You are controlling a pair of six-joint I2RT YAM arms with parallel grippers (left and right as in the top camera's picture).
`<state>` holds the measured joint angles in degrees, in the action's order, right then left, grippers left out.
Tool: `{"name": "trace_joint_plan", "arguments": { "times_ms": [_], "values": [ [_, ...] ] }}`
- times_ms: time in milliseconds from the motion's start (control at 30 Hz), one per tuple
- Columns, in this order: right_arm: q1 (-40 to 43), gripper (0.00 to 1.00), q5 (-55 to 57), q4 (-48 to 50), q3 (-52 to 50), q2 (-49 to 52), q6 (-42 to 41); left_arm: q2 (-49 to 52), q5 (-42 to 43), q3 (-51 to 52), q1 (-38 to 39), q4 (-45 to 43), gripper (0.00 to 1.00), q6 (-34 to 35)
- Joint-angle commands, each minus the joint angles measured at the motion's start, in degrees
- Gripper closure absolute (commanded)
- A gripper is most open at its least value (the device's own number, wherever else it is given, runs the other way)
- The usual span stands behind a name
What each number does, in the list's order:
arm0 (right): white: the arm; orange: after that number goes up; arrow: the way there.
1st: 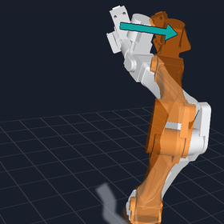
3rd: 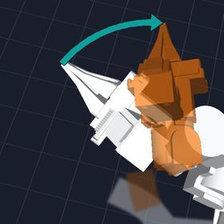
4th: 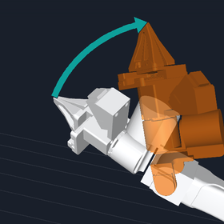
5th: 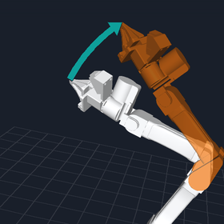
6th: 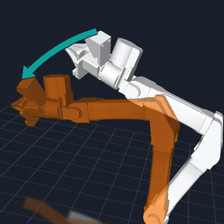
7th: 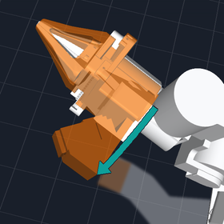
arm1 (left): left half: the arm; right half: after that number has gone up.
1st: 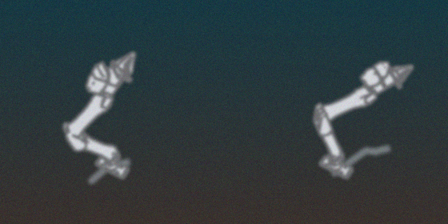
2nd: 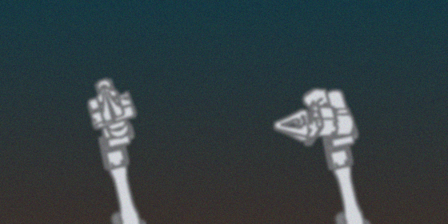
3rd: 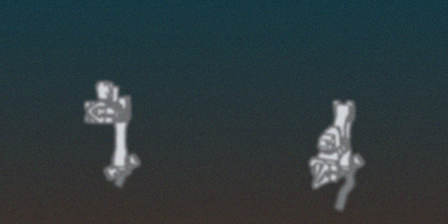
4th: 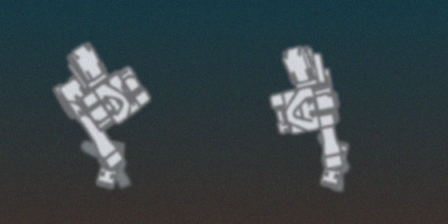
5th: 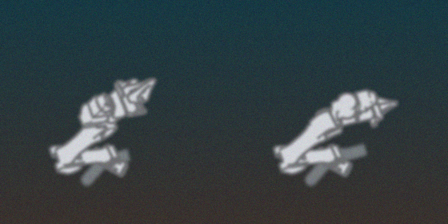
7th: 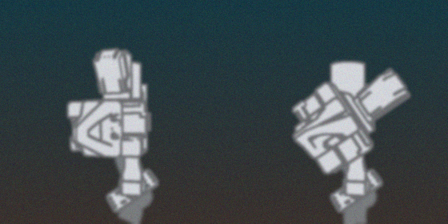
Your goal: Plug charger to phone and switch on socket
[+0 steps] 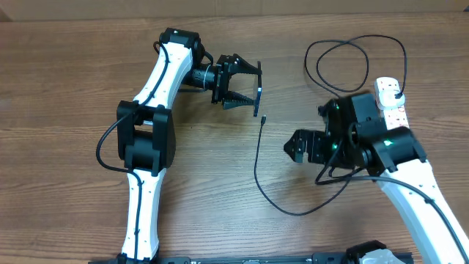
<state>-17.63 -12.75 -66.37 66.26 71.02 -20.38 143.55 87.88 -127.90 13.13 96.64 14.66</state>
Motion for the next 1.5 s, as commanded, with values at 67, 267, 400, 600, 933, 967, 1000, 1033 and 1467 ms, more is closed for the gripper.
{"name": "trace_joint_plan", "arguments": {
  "times_ms": [67,267,400,600,933,967,1000,1033,1467],
  "values": [
    [-6.49,0.0,19.37,-2.27,7.74,-0.76,-9.16,-0.04,2.78,-1.6,0.28,0.22,0.27,0.42],
    [-8.15,0.0,3.76,6.82,7.85,-1.14,-9.62,-0.04,2.78,-1.6,0.28,0.22,0.27,0.39],
    [-10.38,0.0,2.19,11.26,7.87,-1.16,-5.38,-0.04,2.78,-1.6,0.28,0.22,0.28,0.39],
    [-17.55,0.12,10.19,13.14,9.57,0.5,-5.38,-0.04,2.73,-1.6,0.28,0.22,0.28,0.37],
    [-23.58,0.13,27.15,8.46,23.47,14.03,-7.34,-0.04,2.73,-1.6,0.28,0.22,0.28,0.37],
    [-23.93,0.13,28.33,8.59,23.89,14.86,-7.8,-0.04,2.73,-1.6,0.28,0.22,0.28,0.37],
    [-24.24,0.13,29.55,8.83,23.98,15.41,-8.55,-0.04,2.73,-1.6,0.28,0.22,0.28,0.37],
    [-24.59,0.13,31.69,8.85,23.98,15.93,-10.14,-0.04,2.73,-1.6,0.28,0.22,0.28,0.37],
    [-25.18,0.22,37.59,11.08,23.85,21.57,-14.47,-0.04,2.73,-1.6,0.28,0.22,0.27,0.81]
  ]
}}
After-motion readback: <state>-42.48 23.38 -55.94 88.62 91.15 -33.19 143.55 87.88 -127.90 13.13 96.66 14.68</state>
